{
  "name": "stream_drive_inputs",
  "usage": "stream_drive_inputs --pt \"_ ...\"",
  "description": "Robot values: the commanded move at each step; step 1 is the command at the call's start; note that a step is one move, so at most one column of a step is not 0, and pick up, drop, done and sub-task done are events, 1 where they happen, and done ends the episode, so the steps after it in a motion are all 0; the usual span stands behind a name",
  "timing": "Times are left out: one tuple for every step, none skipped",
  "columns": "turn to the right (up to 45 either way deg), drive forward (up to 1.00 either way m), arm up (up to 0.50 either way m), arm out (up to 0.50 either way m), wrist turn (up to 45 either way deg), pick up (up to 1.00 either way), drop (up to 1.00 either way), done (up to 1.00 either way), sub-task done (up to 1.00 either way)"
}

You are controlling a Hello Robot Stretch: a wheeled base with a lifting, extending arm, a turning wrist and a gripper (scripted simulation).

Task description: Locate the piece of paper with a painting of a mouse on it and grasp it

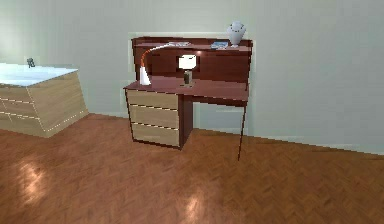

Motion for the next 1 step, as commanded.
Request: stream_drive_inputs --pt "0.0 0.00 0.00 0.00 45.0 0.00 0.00 0.00 0.00"
